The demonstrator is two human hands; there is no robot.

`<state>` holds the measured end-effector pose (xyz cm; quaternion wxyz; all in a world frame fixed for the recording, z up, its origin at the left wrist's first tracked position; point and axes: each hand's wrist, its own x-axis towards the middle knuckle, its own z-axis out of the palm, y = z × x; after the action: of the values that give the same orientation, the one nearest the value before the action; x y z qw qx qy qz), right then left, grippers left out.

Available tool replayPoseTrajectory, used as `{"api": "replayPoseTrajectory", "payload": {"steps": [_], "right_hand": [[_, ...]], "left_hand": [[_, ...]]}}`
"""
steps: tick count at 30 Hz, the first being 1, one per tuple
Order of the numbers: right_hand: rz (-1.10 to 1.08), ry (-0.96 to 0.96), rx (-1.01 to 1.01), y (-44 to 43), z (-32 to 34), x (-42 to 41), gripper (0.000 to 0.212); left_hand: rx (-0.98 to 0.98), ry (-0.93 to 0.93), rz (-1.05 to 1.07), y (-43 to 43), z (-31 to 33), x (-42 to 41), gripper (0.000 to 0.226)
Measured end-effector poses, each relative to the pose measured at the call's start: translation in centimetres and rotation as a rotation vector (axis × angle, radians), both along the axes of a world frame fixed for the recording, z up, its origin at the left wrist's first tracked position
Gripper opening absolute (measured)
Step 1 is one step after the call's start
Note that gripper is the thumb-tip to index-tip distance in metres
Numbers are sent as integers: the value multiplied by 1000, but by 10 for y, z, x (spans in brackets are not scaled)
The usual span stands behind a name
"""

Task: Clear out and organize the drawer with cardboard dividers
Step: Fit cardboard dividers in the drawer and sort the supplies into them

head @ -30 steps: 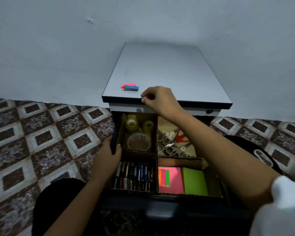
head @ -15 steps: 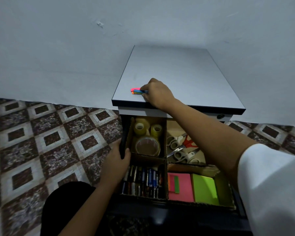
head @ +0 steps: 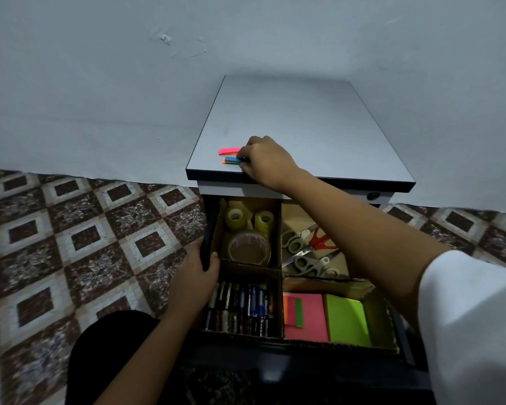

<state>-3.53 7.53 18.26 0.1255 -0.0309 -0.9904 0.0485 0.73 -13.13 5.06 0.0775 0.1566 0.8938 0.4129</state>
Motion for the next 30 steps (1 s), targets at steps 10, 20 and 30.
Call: {"api": "replayPoseTrajectory", "payload": {"steps": [10,20,30], "right_hand": [[-19,-43,-50,2,9,-9,26],[-63,-76,-89,3,13,-15,27],[-89,-22,-175,3,12,-16,26]], "left_hand": [[3,9,-1,-1,-1,-1,45],[2,12,-5,-1,0,0,46],[-6,7,-12,-2,-1,-1,48]]}}
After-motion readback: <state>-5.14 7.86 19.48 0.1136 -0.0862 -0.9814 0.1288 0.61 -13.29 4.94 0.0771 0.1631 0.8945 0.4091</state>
